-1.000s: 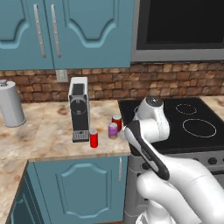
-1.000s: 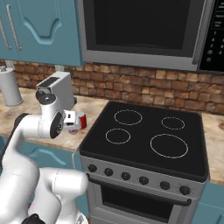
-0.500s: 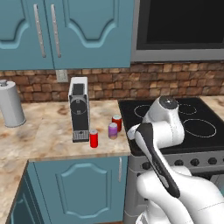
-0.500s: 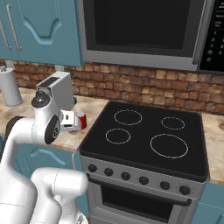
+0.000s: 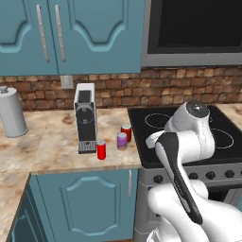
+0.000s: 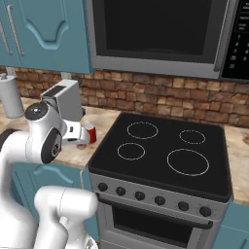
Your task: Four empty soda cans are scattered around the kitchen. Gather all the cans and cluster them next to the stove for recycling.
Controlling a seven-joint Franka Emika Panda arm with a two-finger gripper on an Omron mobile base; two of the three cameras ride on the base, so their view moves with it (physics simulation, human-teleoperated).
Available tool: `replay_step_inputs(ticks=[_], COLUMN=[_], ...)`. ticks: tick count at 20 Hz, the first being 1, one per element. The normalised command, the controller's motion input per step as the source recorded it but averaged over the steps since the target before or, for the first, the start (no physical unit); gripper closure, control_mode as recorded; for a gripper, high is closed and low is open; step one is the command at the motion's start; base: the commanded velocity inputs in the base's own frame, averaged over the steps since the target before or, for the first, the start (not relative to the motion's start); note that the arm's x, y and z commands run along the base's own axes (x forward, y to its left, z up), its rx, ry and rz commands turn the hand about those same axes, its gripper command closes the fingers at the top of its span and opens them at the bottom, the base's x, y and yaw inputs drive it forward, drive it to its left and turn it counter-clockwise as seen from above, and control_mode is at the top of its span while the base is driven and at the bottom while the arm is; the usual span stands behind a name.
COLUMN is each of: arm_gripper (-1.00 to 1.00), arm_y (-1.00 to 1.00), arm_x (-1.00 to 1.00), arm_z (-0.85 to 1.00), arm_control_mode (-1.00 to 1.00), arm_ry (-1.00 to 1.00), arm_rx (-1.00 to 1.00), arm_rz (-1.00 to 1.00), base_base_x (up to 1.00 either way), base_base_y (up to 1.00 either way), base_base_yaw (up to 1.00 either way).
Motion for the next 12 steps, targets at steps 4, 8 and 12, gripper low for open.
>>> replay_step_inputs(ticks=[4,8,12], arm_gripper=[-1.00,-1.00,-1.00], arm_y=[-0.14,-0.16,-0.16], arm_x=[-0.28,-0.34,-0.38], arm_z=[0.44,0.44,0.37], arm_control_mode=[-1.00,-1.00,-1.00], arm_ry=[-0.02,0.00,0.00], arm_rx=[0.00,0.01,0.02], arm_rz=[-0.05,-0.04,-0.01], base_base_x=[0.00,0.00,0.00], base_base_y=[0.00,0.00,0.00], base_base_yaw=[0.00,0.00,0.00])
